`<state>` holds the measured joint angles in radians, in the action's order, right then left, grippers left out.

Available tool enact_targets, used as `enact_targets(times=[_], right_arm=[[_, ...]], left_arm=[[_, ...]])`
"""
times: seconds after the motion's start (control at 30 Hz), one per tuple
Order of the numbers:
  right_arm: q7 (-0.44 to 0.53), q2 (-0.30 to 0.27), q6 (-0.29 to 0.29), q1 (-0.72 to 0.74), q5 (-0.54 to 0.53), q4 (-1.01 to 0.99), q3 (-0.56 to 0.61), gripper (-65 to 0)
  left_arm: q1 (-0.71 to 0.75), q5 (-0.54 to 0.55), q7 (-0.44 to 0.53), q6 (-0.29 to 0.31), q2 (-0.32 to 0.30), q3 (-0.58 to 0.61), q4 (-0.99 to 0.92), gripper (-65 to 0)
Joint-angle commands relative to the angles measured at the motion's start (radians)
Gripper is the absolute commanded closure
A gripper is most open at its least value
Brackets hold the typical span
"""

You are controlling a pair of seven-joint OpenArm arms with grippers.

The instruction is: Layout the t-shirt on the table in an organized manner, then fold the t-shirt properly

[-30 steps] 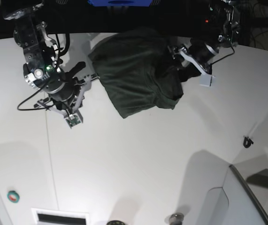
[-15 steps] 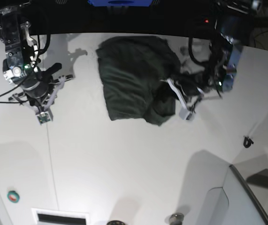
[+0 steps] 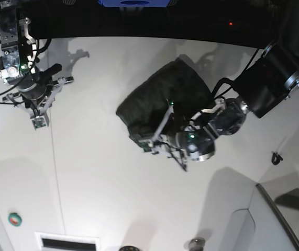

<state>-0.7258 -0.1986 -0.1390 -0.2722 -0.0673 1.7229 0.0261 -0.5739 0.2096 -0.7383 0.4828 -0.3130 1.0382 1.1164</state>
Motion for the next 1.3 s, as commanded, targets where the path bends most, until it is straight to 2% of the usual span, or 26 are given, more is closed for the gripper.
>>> enact_targets(times=[0.0,0.1,0.27,0.33,0.43,0.6,1.17,1.27], right_arm=[[0.015,-0.009,-0.003,0.004,0.005,0.021,-0.004,-2.3],[0.015,-0.009,-0.001,-0.005,0.005,0.021,-0.004,-2.1],[0.013,-0.009,-0.001,-0.014,0.005,0.021,-0.005,-2.1],[0.013,-0.009,-0.001,-0.014,0.005,0.021,-0.005,-2.1],[0.013,0.015,-0.001,-0.016,0.005,0.021,-0.047,-2.1],[0.013,0.06,-0.003,-0.016,0.005,0.021,-0.156,-2.1],[0.013,0.06,-0.003,-0.012,0.005,0.016,-0.16,-2.1],[0.013,0.06,-0.003,-0.012,0.005,0.016,-0.16,-2.1]], left_arm=[[-0.025,-0.032,0.006,0.007,0.024,0.007,-0.014,0.0],[-0.014,-0.157,0.079,0.067,0.097,0.017,-0.085,0.0],[0.035,-0.378,0.205,0.073,0.189,0.015,-0.137,0.0],[0.048,-0.424,0.227,0.075,0.214,0.015,-0.137,0.0],[0.05,-0.436,0.234,0.077,0.251,0.023,-0.14,0.0],[0.048,-0.436,0.23,0.078,0.277,0.023,-0.138,0.0],[0.05,-0.447,0.214,0.078,0.289,0.023,-0.131,0.0],[0.036,-0.439,0.197,0.078,0.289,0.024,-0.126,-21.2]])
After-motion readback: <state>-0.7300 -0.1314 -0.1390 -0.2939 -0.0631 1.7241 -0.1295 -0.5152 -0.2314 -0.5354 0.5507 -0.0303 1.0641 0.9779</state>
